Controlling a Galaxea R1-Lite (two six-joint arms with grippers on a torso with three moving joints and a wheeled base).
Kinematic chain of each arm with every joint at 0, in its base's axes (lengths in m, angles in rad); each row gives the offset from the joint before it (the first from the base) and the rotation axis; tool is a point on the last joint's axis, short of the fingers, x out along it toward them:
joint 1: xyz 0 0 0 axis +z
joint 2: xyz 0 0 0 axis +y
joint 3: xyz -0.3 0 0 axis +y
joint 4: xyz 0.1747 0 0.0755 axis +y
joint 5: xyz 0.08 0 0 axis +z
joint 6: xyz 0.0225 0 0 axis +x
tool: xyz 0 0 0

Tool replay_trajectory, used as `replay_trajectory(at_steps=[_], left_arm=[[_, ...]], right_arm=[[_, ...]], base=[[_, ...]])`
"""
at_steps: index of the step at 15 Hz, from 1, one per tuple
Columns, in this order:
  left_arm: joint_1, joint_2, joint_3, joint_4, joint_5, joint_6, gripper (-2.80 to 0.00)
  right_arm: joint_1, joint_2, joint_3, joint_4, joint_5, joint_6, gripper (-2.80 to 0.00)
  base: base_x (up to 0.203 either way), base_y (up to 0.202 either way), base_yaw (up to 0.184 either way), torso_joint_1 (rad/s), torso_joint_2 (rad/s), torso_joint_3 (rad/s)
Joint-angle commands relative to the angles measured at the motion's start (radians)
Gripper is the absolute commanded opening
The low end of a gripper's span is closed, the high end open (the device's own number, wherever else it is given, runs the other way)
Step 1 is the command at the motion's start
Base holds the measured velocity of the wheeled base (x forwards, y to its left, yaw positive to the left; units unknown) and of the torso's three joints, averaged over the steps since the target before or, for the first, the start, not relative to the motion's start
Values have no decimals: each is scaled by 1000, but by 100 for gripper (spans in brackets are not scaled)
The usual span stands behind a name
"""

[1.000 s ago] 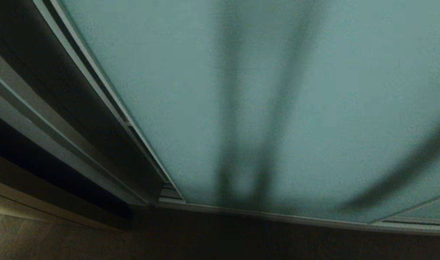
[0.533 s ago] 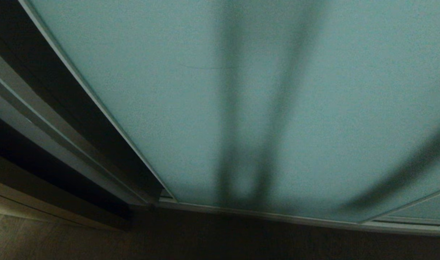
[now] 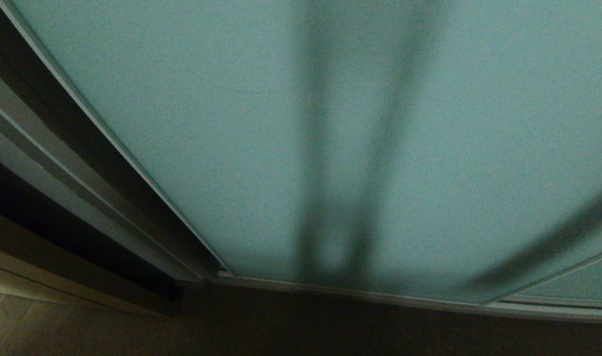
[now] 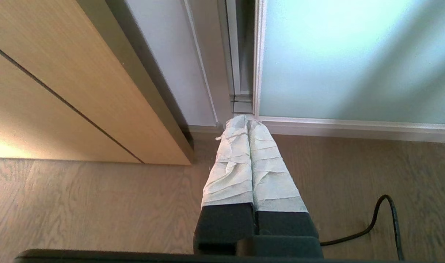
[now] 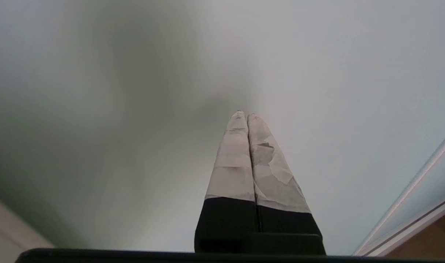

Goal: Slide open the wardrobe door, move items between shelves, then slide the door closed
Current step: Close the door

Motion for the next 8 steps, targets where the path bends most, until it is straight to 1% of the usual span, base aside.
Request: replay_trajectory(at_steps=[1,2,4,8], left_arm=[[0,2,0,0,0,0,-280],[0,2,0,0,0,0,-280],[0,2,0,0,0,0,-280],[0,2,0,0,0,0,-280]], right_arm=[[-1,22,-1,-3,8,18,-280],[-1,26,-1,-4,12,43,-280],[-2,32,0,-16,46,111,-280],[-3,57,0,-38,56,123,-280]], base=[[0,0,0,0,0,0],[0,0,0,0,0,0],[0,0,0,0,0,0],[0,0,0,0,0,0]])
